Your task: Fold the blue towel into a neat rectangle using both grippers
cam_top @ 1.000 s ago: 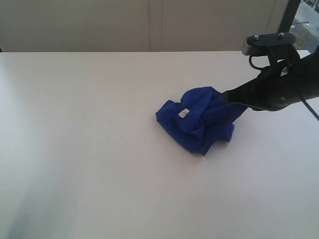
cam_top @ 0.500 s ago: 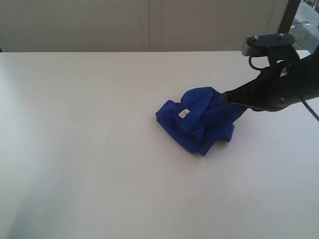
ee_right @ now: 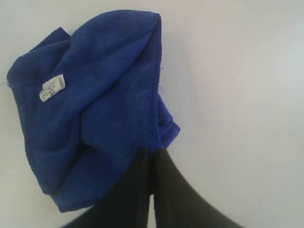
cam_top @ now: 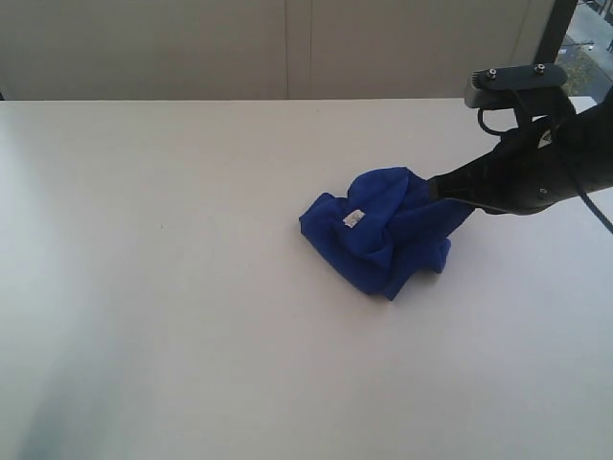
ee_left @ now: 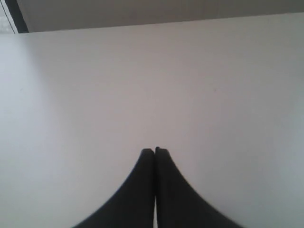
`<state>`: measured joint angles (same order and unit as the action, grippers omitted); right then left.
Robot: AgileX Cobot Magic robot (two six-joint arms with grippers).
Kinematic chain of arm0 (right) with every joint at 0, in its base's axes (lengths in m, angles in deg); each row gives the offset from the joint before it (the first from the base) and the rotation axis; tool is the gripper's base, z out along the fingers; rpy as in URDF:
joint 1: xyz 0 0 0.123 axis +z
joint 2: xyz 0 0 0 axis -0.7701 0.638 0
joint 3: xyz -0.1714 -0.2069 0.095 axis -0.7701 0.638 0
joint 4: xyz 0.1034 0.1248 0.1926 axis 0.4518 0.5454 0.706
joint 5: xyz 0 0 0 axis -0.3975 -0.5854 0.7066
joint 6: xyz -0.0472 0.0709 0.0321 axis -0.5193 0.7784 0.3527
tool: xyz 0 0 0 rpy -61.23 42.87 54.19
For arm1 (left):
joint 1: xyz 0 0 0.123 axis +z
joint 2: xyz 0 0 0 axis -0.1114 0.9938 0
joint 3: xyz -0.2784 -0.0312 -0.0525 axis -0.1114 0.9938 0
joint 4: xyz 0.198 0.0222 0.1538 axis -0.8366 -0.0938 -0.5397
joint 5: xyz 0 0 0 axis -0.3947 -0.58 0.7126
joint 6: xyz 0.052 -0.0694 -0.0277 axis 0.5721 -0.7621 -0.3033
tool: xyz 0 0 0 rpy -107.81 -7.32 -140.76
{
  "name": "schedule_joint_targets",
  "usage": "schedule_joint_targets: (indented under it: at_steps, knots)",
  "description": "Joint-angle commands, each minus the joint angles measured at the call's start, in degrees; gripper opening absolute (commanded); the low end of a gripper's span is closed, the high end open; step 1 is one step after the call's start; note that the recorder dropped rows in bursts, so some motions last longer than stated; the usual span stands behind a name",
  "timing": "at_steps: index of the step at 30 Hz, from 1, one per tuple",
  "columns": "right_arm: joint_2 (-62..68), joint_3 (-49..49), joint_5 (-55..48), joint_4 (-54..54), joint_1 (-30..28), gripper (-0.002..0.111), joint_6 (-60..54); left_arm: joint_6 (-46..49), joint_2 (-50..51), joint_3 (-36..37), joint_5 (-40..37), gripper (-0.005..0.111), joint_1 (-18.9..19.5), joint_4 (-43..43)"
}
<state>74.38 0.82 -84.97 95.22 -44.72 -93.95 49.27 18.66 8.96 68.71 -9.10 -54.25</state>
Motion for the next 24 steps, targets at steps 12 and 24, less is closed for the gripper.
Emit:
schedule_joint_targets:
  at_steps: [12,24]
  knots:
    - [0.0,0.0,0.4,0.1,0.1,0.0,-0.5,-7.4,-0.3,0.3,11.4,0.0,0.2,2.6]
    - [3.4,0.0,0.9,0.3,0.1,0.0,-0.5,-9.1,18.4,-20.7,-3.5,0.0,0.2,4.4]
